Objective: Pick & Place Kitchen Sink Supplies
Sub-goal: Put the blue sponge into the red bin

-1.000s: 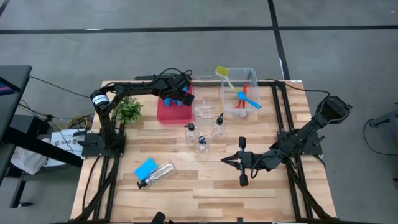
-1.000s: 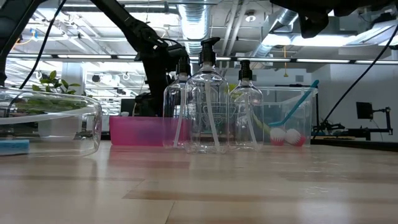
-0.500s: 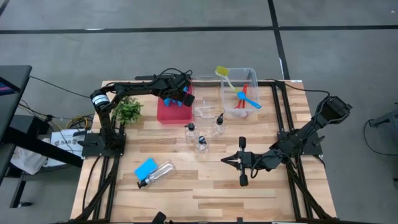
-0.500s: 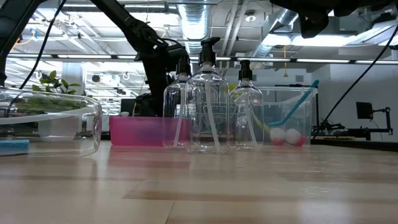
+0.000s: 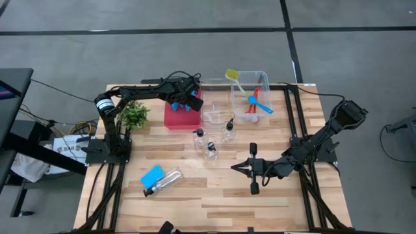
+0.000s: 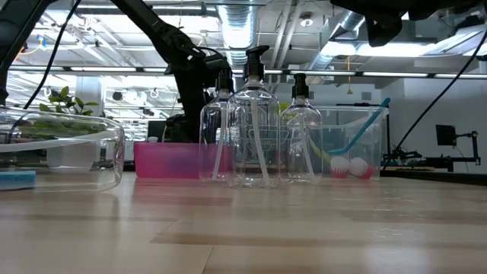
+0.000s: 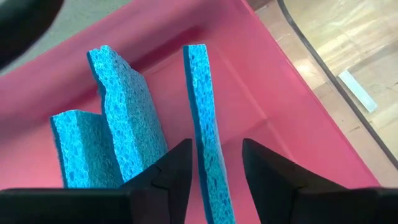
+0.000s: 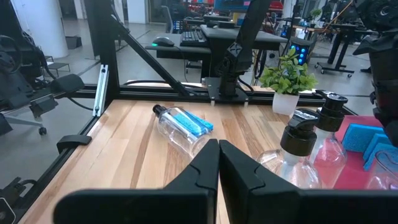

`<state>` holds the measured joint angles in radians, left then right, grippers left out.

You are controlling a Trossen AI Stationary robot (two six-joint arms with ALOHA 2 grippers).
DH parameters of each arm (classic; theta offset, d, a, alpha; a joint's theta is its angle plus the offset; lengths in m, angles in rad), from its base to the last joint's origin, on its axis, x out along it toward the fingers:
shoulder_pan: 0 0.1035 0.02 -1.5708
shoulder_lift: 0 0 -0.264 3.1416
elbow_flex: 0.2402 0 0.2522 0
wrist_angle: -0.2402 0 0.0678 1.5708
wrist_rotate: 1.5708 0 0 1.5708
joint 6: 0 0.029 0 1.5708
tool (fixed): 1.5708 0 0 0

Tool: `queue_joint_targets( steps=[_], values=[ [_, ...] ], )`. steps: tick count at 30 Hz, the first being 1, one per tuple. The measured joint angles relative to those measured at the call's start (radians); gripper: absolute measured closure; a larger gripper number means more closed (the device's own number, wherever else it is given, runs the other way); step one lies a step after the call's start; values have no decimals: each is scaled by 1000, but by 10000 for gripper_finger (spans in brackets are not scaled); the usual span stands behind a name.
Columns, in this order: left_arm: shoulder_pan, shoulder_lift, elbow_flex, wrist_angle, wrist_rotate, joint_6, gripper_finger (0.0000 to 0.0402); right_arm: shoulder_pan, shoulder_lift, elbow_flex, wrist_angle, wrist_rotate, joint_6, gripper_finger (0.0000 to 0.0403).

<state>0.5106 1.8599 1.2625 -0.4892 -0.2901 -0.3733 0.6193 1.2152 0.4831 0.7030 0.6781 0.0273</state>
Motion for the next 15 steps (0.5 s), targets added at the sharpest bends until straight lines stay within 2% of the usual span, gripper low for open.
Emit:
queue_joint_targets(
  steps=[15],
  values=[
    [0, -1, 0, 0, 0, 2, 258, 0, 0, 0, -18, 0, 2, 398]
  ],
)
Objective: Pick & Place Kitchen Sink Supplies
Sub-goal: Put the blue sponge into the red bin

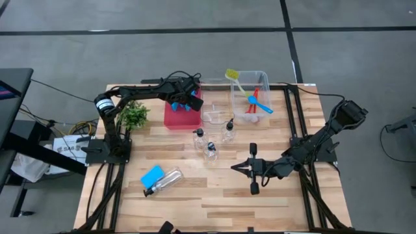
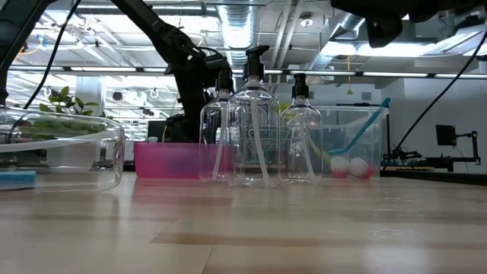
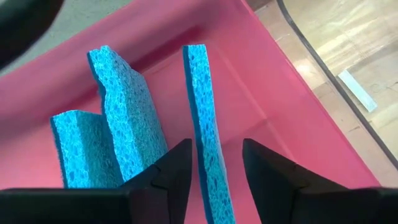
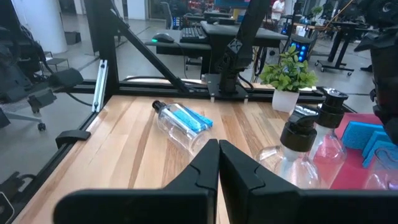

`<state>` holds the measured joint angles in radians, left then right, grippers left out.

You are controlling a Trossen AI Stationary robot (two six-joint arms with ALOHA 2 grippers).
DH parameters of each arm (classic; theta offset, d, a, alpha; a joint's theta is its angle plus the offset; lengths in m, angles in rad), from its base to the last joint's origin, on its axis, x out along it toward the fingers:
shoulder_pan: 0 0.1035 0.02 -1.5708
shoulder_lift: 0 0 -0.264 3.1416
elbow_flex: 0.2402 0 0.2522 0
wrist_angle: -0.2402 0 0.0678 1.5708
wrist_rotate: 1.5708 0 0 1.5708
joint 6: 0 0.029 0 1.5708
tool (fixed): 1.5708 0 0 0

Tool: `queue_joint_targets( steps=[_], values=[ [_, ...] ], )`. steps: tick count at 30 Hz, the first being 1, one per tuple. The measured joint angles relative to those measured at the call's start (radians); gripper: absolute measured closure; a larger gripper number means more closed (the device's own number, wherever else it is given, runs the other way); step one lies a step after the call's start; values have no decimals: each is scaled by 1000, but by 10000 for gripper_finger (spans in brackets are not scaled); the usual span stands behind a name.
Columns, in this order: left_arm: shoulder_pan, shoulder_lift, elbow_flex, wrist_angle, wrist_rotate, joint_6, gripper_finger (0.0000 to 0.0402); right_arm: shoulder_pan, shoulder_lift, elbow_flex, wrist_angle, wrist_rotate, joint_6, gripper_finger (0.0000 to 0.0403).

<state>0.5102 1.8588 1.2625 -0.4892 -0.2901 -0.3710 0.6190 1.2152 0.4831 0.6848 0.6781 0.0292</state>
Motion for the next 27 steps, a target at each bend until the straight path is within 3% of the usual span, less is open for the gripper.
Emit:
queue_joint_targets(
  steps=[11, 15, 21, 27],
  values=[
    [0, -69, 1, -3, 0, 0, 257, 0, 0, 0, -9, 0, 10, 398],
    [-4, -124, 1, -14, 49, 1, 257, 0, 0, 0, -9, 0, 10, 398],
    [-50, -240, -3, -90, 80, 58, 257, 0, 0, 0, -12, 0, 9, 398],
    [-112, -410, -86, -95, 76, 61, 257, 0, 0, 0, -12, 0, 21, 398]
  ],
)
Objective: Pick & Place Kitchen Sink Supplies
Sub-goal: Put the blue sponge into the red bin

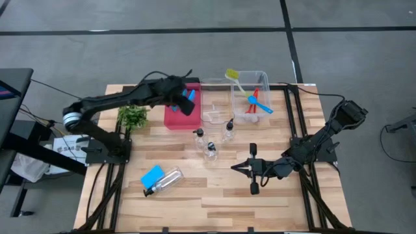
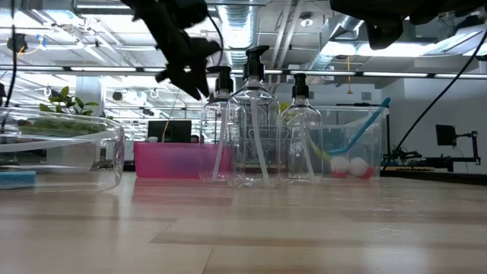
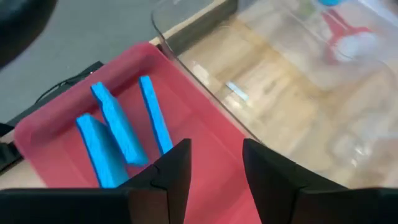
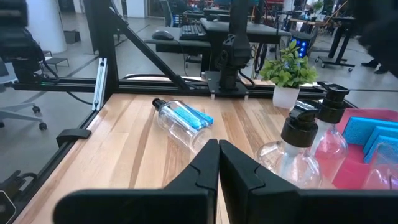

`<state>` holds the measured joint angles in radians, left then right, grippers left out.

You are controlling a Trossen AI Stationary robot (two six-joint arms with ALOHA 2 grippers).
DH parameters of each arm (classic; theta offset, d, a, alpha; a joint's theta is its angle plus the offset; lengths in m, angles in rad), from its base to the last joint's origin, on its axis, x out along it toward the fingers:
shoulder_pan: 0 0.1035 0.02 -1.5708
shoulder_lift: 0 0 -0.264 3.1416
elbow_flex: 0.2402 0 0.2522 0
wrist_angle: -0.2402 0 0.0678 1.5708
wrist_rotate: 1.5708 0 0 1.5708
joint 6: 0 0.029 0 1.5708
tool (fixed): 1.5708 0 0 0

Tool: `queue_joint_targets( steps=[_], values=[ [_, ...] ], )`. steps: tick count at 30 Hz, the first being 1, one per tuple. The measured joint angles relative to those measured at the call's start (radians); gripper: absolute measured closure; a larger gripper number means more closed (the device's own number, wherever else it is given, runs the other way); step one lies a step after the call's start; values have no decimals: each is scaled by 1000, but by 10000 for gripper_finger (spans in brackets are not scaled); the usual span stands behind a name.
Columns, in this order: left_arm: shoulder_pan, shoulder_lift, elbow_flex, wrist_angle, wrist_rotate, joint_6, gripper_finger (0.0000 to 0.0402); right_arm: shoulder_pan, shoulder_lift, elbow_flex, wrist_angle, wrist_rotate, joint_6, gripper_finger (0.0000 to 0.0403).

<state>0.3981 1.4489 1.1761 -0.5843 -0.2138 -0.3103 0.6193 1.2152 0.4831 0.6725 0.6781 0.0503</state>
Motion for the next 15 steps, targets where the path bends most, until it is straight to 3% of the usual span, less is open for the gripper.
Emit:
queue_joint_targets(
  steps=[8, 15],
  values=[
    [-148, -285, -224, -5, 1, -37, 257, 0, 0, 0, 0, 0, 3, 398],
    [-323, -465, -456, -2, -3, -229, 257, 0, 0, 0, 1, 0, 4, 398]
  ],
)
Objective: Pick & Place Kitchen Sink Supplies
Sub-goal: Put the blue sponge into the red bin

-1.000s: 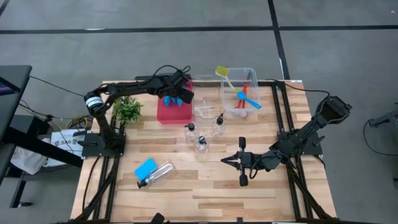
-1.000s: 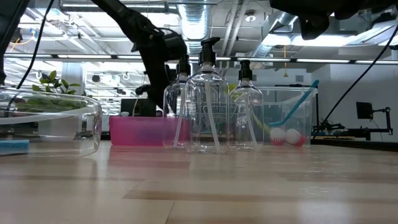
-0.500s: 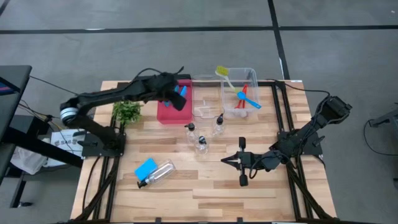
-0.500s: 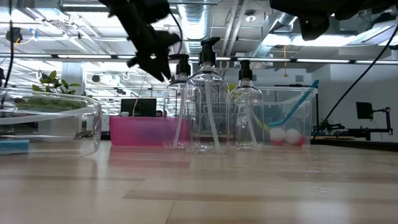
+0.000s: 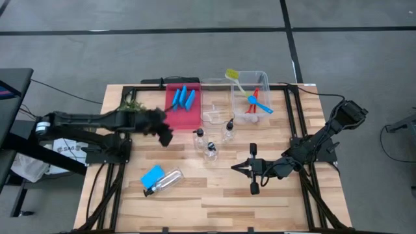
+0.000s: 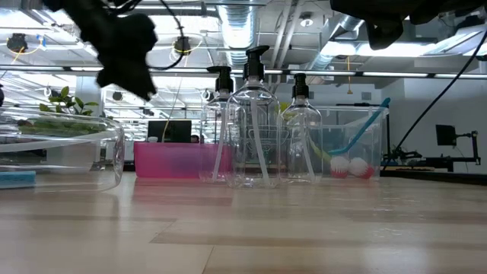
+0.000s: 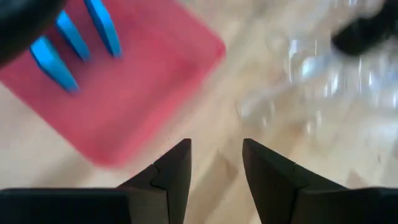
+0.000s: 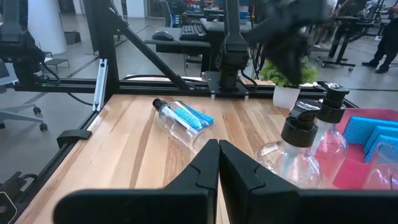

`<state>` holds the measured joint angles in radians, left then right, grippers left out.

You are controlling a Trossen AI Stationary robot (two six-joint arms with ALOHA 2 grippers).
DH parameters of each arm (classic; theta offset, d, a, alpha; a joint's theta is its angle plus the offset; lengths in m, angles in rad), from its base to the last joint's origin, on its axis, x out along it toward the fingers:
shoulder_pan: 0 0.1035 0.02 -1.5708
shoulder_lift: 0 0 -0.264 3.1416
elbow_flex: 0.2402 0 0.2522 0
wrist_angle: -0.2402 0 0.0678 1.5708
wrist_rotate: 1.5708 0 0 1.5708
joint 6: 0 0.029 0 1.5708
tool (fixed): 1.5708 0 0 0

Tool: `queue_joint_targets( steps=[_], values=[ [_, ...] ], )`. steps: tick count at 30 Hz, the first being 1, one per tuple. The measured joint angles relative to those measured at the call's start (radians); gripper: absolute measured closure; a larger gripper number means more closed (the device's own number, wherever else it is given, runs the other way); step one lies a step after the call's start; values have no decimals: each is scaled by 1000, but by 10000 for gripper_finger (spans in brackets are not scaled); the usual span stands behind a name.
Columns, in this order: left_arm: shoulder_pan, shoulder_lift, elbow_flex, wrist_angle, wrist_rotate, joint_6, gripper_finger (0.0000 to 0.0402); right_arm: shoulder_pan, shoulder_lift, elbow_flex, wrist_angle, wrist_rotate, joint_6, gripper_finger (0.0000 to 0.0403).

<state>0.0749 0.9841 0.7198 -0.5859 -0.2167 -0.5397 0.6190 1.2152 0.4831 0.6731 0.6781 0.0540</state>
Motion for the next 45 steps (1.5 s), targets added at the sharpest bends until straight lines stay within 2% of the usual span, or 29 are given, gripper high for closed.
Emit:
queue_joint_targets(
  steps=[5, 11, 17, 27, 34, 40, 45],
  values=[
    [-170, -28, -122, 2, 0, -146, 256, 0, 0, 0, 0, 0, 0, 398],
    [-349, -21, -211, 1, -31, -312, 257, 0, 0, 0, 0, 0, 11, 398],
    [-473, -21, -253, 0, -44, -462, 256, 0, 0, 0, -5, 0, 26, 398],
    [-666, -21, -259, -3, 13, -547, 256, 0, 0, 0, -7, 0, 26, 398],
    [-750, 28, -258, -32, 35, -619, 257, 0, 0, 0, -7, 0, 27, 398],
    [-753, 180, -258, -26, 38, -656, 257, 0, 0, 0, -7, 0, 38, 398],
    [-754, 297, -251, 45, 25, -657, 256, 0, 0, 0, -7, 0, 52, 398]
  ],
)
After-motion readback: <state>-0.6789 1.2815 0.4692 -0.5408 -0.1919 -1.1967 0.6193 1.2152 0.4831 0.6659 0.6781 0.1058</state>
